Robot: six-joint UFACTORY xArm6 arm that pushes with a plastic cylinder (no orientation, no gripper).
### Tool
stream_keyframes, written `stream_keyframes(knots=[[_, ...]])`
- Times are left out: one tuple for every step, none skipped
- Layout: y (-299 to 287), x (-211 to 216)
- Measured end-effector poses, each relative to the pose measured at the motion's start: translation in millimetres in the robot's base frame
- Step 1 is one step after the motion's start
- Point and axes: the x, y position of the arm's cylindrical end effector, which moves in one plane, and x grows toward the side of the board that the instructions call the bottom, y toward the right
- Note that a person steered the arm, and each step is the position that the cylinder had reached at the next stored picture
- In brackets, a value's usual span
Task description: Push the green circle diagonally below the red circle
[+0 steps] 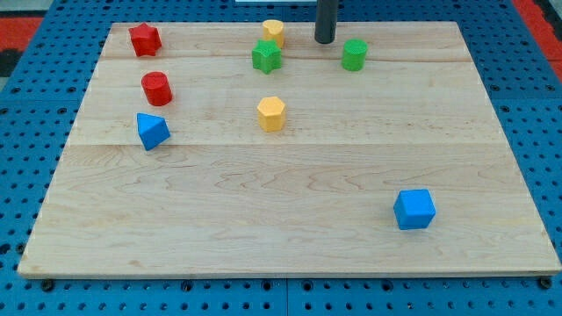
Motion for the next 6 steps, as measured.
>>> stream_keyframes(knots=[[7.4, 12.0], [78.1, -1.6], [63.3, 27.0], [3.2, 49.9], [-26.4, 98.7], [-111.3, 107.0]])
